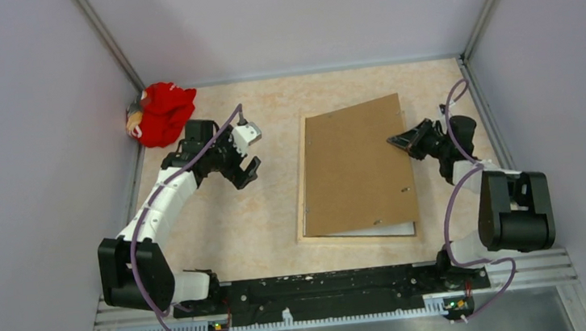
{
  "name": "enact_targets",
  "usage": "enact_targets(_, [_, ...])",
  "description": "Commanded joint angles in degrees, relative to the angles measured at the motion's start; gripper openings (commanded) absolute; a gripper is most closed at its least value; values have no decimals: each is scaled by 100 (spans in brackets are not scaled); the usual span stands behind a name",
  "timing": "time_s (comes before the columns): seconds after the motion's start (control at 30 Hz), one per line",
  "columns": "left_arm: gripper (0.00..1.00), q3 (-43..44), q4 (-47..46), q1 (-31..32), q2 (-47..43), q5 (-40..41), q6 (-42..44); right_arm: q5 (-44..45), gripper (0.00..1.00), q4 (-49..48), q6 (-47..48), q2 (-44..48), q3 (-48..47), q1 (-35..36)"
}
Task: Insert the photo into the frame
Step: Place the photo frame item in the photo frame.
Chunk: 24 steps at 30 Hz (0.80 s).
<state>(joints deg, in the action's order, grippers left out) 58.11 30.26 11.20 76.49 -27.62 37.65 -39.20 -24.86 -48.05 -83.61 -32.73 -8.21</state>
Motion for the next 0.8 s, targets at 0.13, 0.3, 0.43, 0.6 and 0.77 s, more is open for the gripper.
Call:
enact_targets(0.13, [98,113,-12,14,-134,-77,94,632,6,-266,533,208,227,293])
enact_targets(0.3, [98,121,-3,14,-138,-79,102,949,31,485,1009,502,-3,358])
enact_targets(0.43, [98,105,-9,14,-144,-99,102,1681,57,1690,1659,836,-475,602])
enact_targets(0.6, [98,113,30,14,-158,-145,111,2748,90,3012,2233,911,-969,973])
enact_targets(0.77, [98,113,49,14,-164,-130,128,3206,94,3482,2512,927,-1214,1203])
